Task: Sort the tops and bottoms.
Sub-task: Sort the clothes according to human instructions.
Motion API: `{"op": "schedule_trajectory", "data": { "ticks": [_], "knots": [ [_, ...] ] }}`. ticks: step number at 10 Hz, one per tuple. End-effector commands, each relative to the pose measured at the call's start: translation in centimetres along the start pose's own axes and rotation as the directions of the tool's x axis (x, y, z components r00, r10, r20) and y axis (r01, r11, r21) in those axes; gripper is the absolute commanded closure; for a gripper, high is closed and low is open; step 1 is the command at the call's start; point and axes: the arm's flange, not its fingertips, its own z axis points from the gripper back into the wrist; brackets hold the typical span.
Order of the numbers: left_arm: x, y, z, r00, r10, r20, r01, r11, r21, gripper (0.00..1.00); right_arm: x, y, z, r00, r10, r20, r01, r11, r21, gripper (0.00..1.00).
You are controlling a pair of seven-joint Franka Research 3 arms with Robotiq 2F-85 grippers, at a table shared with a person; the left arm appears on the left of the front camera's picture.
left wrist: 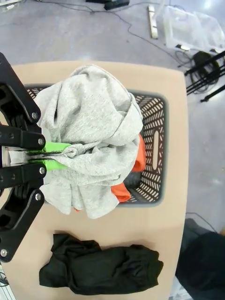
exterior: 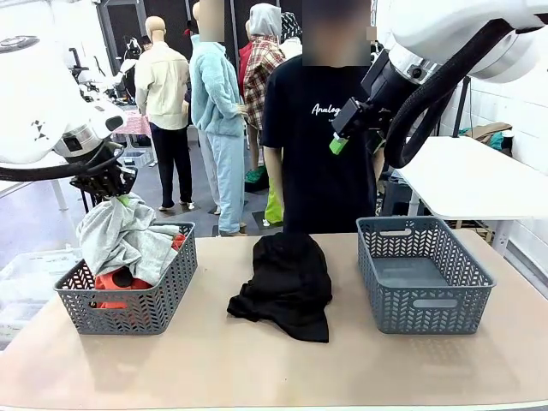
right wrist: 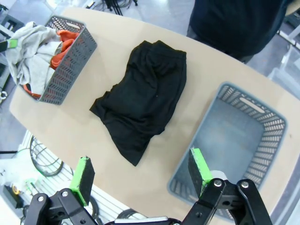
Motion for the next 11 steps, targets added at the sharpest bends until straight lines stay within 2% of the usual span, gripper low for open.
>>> {"op": "schedule_trajectory", "data": {
  "ticks": [1,2,4,5,6,7,9,11],
  "knots": [
    [-0.1,-0.6,0.4,1.0,-0.006,0.011,0.006,1.0,-0.015,1.0,-0.1,-0.2,-0.1,1.0,0.007,-0.007,-0.007,1.0,-0.004,0.0],
    [0.0,0.0,0.0,1.0,0.0,0.0,0.0,1.0,0.0,1.0,-0.1,-0.2,-0.1,1.0,0.007,-0.007,-0.007,1.0,-0.004,0.0],
    [0.5,-0.3,-5.8,0.989,-0.039,-0.141,0.035,0.999,-0.033,1.0,-0.1,-0.2,-0.1,1.0,0.007,-0.007,-0.007,1.0,-0.004,0.0],
    [0.4,0.0,-8.1,0.983,-0.03,-0.179,0.019,0.998,-0.063,1.0,-0.1,-0.2,-0.1,1.0,0.007,-0.007,-0.007,1.0,-0.004,0.0],
    [-0.3,-0.3,-9.7,0.97,-0.073,-0.233,0.026,0.979,-0.2,1.0,-0.1,-0.2,-0.1,1.0,0.007,-0.007,-0.007,1.0,-0.004,0.0],
    [-1.1,-1.2,-10.3,0.954,-0.12,-0.274,0.05,0.967,-0.25,1.0,-0.1,-0.2,-0.1,1.0,0.007,-0.007,-0.007,1.0,-0.004,0.0],
    [-1.4,-1.3,-12.5,0.922,-0.13,-0.366,0.043,0.971,-0.237,1.0,-0.1,-0.2,-0.1,1.0,0.007,-0.007,-0.007,1.0,-0.004,0.0],
    [-1.4,-0.5,-14.2,0.91,-0.083,-0.406,0.009,0.984,-0.18,1.0,-0.1,-0.2,-0.1,1.0,0.007,-0.007,-0.007,1.0,-0.004,0.0]
  ]
}}
